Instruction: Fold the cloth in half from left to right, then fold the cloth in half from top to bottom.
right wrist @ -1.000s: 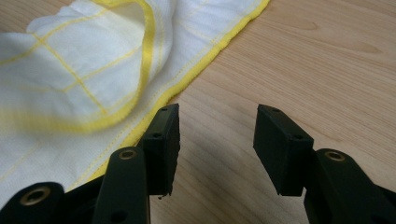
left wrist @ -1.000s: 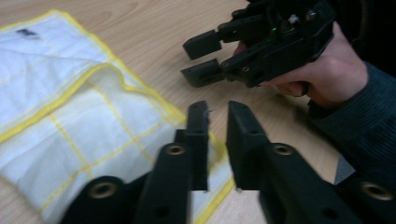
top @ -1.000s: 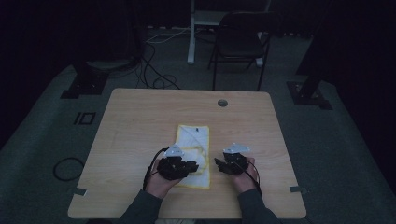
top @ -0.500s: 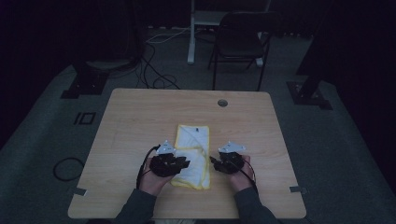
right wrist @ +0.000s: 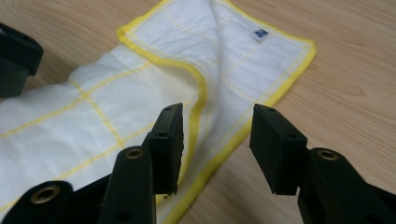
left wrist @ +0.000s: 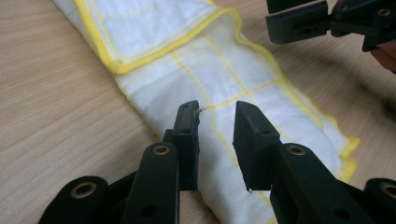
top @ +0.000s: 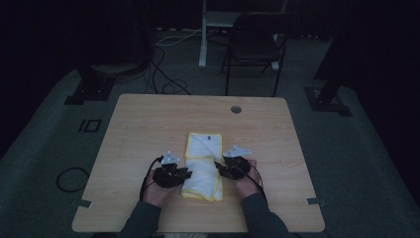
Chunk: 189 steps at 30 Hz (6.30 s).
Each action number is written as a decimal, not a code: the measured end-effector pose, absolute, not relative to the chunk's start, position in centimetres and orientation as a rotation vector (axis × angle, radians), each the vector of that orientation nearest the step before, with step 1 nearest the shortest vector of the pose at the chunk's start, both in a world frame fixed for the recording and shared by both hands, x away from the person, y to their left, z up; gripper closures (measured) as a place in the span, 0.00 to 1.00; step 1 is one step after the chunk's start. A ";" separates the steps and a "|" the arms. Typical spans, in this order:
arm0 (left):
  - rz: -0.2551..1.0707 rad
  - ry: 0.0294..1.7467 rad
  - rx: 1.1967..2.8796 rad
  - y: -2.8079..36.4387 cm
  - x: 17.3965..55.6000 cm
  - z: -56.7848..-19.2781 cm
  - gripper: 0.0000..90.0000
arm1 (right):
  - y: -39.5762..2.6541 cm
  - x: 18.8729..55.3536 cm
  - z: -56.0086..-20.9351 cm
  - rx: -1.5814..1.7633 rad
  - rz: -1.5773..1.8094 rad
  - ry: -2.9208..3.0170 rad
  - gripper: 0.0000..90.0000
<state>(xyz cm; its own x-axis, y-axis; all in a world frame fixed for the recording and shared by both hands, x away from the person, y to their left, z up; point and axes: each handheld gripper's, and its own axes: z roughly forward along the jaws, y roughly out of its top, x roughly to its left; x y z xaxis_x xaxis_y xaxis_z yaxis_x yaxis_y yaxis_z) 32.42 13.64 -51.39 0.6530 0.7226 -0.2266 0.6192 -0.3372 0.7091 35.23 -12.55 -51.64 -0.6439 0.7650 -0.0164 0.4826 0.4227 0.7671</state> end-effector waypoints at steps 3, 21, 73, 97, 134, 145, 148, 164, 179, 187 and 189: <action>0.158 1.050 2.065 13.6 32.6 -51.7 0.79 | -11.9 35.9 -51.7 1.052 1.063 2.337 0.65; 0.140 1.049 2.106 12.7 33.2 -52.8 0.79 | -9.8 39.0 -51.2 1.028 0.994 2.358 0.98; 0.175 1.064 2.049 13.8 33.9 -52.4 0.71 | -12.5 41.2 -52.3 1.223 0.937 2.306 0.81; 0.263 1.100 1.989 15.6 36.3 -50.5 0.69 | -12.5 41.2 -51.1 1.192 1.004 2.314 0.67; 0.347 1.186 1.966 16.8 41.2 -51.1 0.67 | -12.7 43.5 -50.2 1.220 1.092 2.270 0.68; 0.372 1.213 1.973 16.1 42.7 -51.4 0.65 | -12.7 44.7 -50.9 1.261 1.076 2.250 0.65; 0.377 1.210 1.975 15.7 43.1 -51.4 0.65 | -12.7 45.1 -51.0 1.282 1.079 2.241 0.65; 0.394 1.221 2.001 13.1 45.3 -52.1 0.63 | -11.9 47.0 -52.8 1.391 1.043 2.231 0.64; 0.391 1.283 2.023 12.4 47.3 -53.6 0.62 | -11.4 48.5 -53.3 1.446 0.961 2.212 0.63; 0.403 1.271 2.009 12.2 47.6 -53.8 0.61 | -11.1 48.6 -53.6 1.441 0.956 2.216 0.64; 0.414 1.268 2.002 12.1 47.6 -53.9 0.61 | -11.1 48.6 -53.6 1.435 0.954 2.217 0.64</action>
<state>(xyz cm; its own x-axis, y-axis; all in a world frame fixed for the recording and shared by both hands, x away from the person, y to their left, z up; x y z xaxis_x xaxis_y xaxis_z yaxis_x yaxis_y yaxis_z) 47.62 12.07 -53.86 0.4648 0.8792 -0.1044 0.6481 -0.2575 0.7167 48.58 -11.09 -53.58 -0.4368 0.8961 0.0793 0.6738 0.2675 0.6888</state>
